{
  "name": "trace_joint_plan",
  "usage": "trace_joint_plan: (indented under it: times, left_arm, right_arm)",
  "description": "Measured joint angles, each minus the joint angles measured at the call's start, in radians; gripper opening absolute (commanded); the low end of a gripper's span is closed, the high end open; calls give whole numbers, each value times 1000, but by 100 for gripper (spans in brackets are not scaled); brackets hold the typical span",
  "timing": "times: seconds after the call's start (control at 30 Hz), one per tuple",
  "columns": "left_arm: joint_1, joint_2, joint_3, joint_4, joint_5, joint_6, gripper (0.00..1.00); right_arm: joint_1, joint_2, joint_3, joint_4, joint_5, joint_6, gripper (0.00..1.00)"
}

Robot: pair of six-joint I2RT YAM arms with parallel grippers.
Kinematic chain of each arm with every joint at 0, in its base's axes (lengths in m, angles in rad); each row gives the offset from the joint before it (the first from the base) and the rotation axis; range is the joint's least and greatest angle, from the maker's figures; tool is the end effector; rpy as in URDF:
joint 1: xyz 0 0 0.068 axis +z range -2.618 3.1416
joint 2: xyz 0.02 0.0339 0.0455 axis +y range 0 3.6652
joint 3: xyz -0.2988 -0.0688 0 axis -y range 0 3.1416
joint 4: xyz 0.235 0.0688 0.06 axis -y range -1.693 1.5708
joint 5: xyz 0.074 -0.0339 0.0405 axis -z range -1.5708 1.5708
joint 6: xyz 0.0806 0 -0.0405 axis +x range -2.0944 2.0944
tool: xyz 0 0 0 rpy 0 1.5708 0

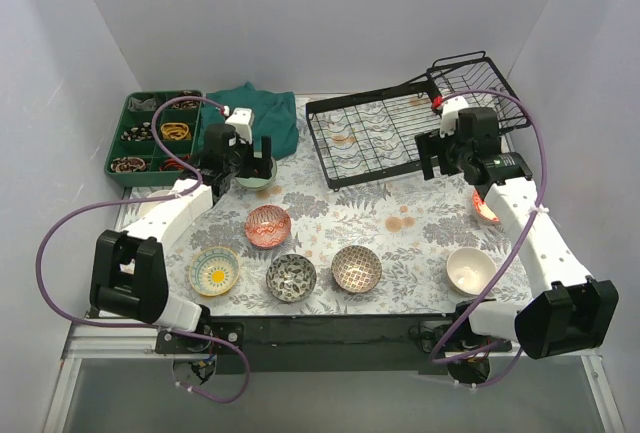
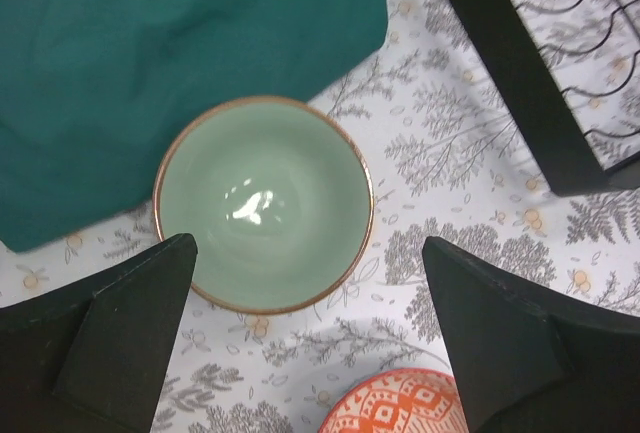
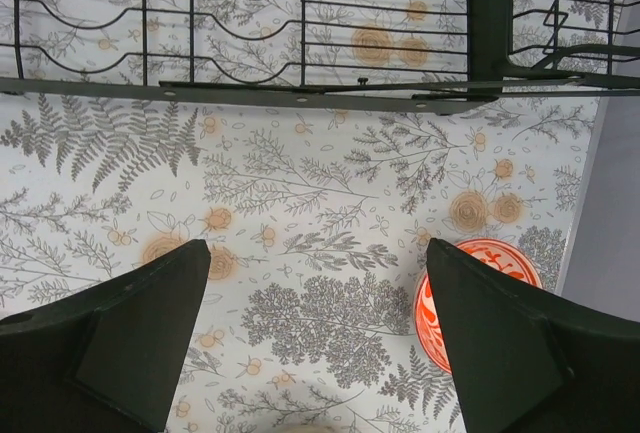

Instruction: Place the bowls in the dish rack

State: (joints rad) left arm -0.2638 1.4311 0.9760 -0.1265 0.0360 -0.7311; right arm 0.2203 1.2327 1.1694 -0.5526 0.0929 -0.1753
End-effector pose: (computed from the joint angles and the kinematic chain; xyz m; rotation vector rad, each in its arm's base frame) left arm 0.3323 -0.0928 0.2751 -0.4922 2.1612 -0.6055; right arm 0.2799 0.0550 0.3513 -0.3777 2.1518 -0.0761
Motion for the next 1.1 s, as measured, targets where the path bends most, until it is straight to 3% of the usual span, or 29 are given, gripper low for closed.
trace_joint_plan:
  times: [0.13, 0.23, 0.43, 0.8, 1.1]
  left_arm:
    - [0, 16, 1, -41, -1, -18, 98]
    - [0, 16, 1, -51, -4, -28, 98]
    - [0, 9, 8, -112, -6, -44, 98]
    - [2, -236, -54, -182, -40, -45, 98]
    - [-29, -275, -117, -218, -108, -2, 98]
  right_arm:
    - [0, 21, 34, 6, -18, 9, 98]
    - [0, 56, 70, 13, -114, -20, 98]
    - [58, 288, 311, 27, -200, 9, 93]
    - [251, 620, 579, -3, -90, 110, 90]
    - [320, 827, 773, -7, -19, 146, 79]
